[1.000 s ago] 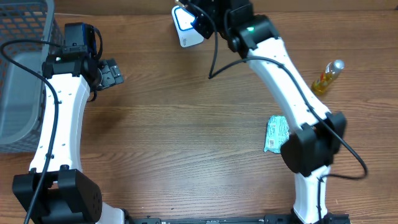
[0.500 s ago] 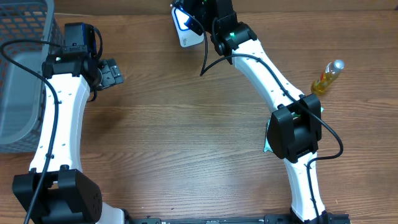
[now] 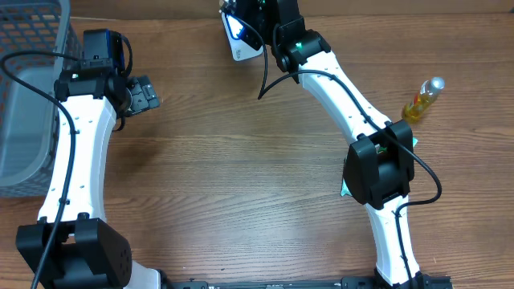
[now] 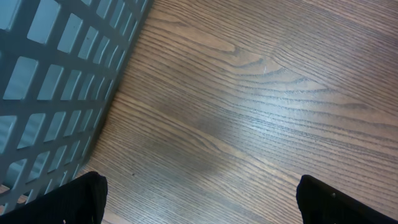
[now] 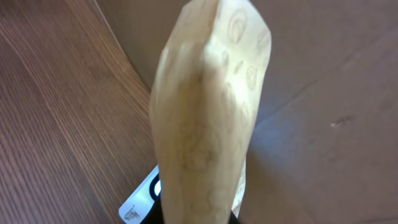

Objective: Scan the item barcode
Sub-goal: 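Hold the bag's back face in front of the scanner window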

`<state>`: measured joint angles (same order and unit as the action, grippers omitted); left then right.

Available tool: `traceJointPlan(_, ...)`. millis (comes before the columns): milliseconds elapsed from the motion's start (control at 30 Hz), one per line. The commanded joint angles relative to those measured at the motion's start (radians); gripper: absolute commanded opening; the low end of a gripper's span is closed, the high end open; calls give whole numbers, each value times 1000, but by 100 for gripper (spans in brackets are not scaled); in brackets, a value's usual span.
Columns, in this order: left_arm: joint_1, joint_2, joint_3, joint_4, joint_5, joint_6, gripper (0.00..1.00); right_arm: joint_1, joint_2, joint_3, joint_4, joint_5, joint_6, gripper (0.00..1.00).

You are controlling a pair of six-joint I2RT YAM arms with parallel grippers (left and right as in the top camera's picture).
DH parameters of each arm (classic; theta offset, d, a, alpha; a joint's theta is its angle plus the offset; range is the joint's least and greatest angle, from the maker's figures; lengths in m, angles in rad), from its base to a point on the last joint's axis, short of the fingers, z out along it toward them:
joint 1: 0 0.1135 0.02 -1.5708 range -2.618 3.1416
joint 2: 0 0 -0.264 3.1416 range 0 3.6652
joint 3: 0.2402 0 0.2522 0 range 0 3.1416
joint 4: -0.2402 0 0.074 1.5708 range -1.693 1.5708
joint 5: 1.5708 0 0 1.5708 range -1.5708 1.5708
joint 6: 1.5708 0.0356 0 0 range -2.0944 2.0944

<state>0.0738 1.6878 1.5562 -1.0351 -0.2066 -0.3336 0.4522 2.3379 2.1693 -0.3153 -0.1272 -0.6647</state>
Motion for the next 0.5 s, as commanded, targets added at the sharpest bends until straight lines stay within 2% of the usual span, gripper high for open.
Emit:
traceJointPlan(0, -2, 8, 3, 0, -10, 5, 99, 3, 36, -2, -4, -30, 10, 4)
traceJointPlan(467, -2, 8, 3, 0, -10, 5, 99, 4, 42, -2, -80, -93, 9, 4)
